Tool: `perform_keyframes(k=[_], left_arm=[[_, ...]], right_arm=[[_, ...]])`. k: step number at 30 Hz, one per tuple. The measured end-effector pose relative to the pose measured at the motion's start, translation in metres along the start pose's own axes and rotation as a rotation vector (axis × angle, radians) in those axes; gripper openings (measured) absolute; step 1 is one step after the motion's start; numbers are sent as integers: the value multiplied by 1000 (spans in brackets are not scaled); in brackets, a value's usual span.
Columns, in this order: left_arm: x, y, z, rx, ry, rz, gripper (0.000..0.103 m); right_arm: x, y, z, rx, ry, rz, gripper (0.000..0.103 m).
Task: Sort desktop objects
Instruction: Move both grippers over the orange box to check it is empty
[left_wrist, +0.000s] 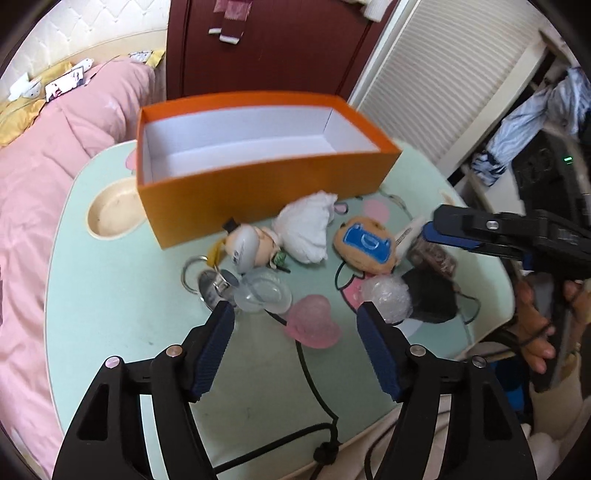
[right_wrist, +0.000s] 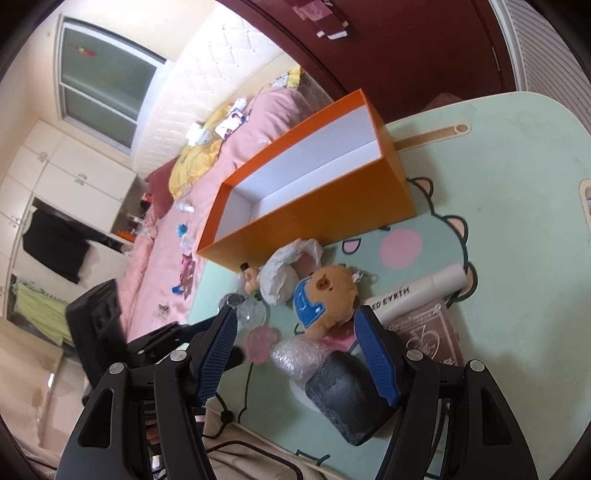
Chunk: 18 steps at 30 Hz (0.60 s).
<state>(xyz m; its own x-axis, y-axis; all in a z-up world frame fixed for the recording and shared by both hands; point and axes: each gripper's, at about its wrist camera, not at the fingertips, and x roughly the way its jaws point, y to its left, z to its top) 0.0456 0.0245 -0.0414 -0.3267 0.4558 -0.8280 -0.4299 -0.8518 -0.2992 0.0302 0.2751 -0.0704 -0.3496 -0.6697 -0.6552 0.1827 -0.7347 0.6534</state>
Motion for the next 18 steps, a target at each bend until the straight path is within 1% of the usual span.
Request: perform_keyframes(k=[2,5,7,10,12,14,15,17,18], left_arm=[[-10,11,3,-20,-25,-34,70],[-27,35,13,-105,-109,-40,70],[-32,54,21,-173,-157,-36,70],[-29,81,39,-261,-175,-77,69],[-21,90,46,-308,-181,-94,69],[-5,99,54,-370,-163,-110,69],[0,102,56,-392,-166,-109,69],[10,107,61,-435,-172,-107,69],[13,108,65,-439,-173,-111,69]], right_arm=[[0,-1,4,3,-3,-6,66],[-1,0,13,-1,-14,-12,66],[-4,1,21,-8,-28,-16,66],[-11,1,44,-6,-59,-3,66],[-15,-2,61,27,-96,15,66],[-17,-10,76,87,-142,-6,66],[-18,-16,82,119,-168,-29,67],[-14,-27,92,168,-188,-62,67],[-9,-32,95,186,-177,-58,67]])
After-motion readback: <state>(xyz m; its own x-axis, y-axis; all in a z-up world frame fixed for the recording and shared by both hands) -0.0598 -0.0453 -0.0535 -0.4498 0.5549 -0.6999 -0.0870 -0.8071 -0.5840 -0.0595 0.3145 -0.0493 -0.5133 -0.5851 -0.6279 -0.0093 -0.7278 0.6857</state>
